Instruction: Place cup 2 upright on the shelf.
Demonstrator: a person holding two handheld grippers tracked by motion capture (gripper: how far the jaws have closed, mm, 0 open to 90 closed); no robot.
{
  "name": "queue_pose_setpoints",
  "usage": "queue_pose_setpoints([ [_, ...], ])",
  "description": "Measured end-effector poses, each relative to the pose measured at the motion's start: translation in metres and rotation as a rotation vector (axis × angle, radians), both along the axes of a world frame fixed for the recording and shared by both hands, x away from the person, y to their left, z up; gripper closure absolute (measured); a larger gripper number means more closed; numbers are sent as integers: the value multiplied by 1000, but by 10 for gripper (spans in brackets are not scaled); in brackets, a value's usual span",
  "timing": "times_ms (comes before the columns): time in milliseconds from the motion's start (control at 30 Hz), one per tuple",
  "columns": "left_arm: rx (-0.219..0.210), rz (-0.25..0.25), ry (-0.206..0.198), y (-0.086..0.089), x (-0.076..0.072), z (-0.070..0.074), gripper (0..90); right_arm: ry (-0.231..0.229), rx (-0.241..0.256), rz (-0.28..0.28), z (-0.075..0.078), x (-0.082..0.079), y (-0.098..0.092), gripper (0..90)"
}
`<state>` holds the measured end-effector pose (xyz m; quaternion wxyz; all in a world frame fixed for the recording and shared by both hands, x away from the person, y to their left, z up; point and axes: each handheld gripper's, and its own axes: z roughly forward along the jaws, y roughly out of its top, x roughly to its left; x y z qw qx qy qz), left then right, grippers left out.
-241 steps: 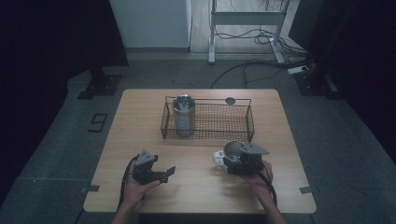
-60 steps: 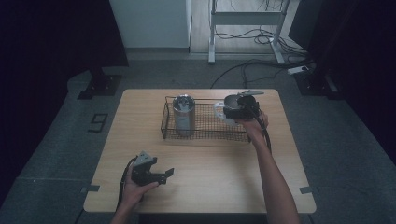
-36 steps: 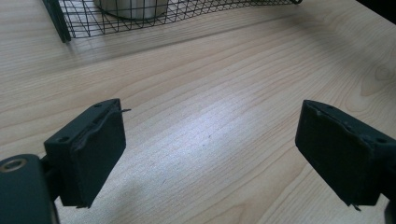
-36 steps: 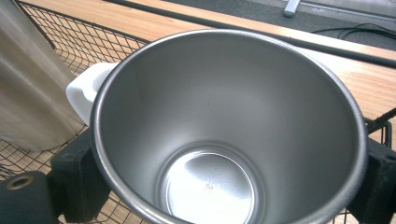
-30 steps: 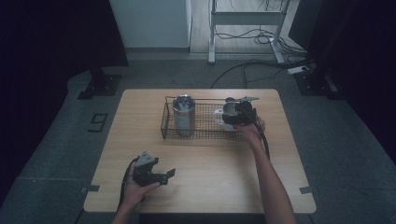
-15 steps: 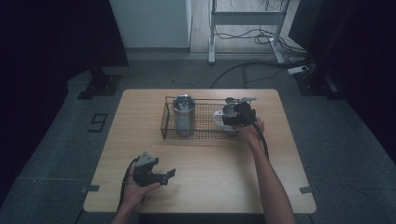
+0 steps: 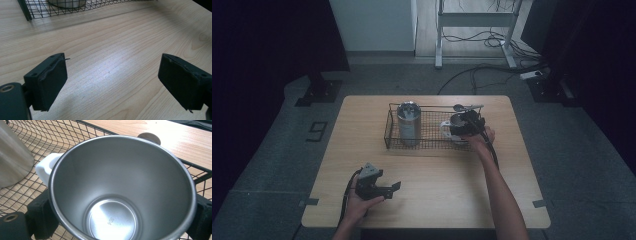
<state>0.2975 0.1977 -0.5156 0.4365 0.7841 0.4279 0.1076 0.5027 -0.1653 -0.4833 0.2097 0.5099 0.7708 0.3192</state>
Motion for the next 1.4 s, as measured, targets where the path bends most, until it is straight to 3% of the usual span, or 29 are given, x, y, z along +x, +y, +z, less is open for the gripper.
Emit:
queue_pose_setpoints([
  [267, 4, -1, 3, -1, 0, -1, 89, 17, -11, 10, 1, -1, -1, 74],
  [533, 1, -4, 2, -1, 0, 0, 89, 40, -57, 7, 2, -5, -4, 70],
  [633, 1, -3, 3, -1, 0, 0, 89, 29, -90, -4, 1, -6, -4, 67],
  [833, 5, -6, 8, -2, 0, -1, 89, 32, -82, -8, 2, -7, -6, 60],
  [1167, 8, -9, 8, -4, 0, -2, 89, 16, -5, 1, 10, -12, -14, 0],
  [1400, 8, -10, 7, -4, -1, -1, 89, -37, 32, -15, 22, -19, -19, 0],
])
